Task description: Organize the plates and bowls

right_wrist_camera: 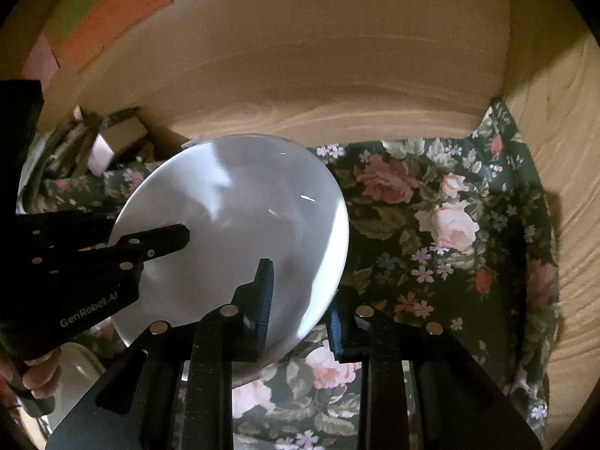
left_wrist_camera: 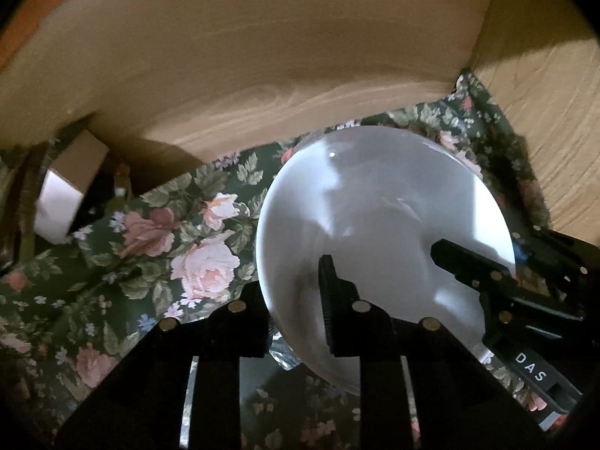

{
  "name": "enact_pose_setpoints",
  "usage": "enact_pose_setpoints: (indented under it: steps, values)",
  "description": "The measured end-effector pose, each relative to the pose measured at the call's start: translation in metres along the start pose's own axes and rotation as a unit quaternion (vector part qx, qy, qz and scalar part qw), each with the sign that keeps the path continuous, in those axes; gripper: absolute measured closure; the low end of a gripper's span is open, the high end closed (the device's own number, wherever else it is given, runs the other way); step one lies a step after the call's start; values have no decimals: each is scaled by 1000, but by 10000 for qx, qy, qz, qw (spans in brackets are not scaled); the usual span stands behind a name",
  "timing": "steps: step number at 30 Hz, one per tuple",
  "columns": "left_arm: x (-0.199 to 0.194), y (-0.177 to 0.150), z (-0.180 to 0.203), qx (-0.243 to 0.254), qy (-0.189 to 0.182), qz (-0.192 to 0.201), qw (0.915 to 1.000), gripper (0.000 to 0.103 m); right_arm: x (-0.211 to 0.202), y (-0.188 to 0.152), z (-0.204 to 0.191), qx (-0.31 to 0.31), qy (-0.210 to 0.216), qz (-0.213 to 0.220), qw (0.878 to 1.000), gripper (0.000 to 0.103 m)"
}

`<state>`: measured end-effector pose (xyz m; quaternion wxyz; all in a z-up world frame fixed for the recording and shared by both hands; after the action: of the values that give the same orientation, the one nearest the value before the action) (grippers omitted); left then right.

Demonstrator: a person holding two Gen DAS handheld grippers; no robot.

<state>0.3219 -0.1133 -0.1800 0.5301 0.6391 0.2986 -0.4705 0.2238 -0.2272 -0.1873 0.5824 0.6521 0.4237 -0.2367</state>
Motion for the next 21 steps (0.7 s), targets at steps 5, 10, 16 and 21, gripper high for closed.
enact_pose_setpoints:
  steps: [5,10,16,21]
  values:
    - [-26,-5,-3,-80,-20,261,9996,83,-27,-1,-8,-86,-2,313,9995,80]
    - [-52,-15,-11,-198,-50,478,9986,83,-46,0,-25,-170,45,561,9983,80]
    - [-77,-29,-18,-298,-44,685,9972,82,-68,-5,-41,-304,86,832,9960,80]
    - [-95,-40,-22,-381,17,897,9952,83,-79,-8,-57,-431,141,982,9941,80]
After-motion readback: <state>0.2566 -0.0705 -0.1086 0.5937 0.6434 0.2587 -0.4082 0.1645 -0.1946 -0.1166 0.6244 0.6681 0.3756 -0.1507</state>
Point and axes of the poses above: each gripper's, at about its wrist camera, not at the fingertips, and x roughly the way its jaws point, z to its right, y to its top, the point moved 3 cm from there along x, roughly the way its jaws point, and after that the axes turned 6 degrees about -z, right-handed, at the moved point
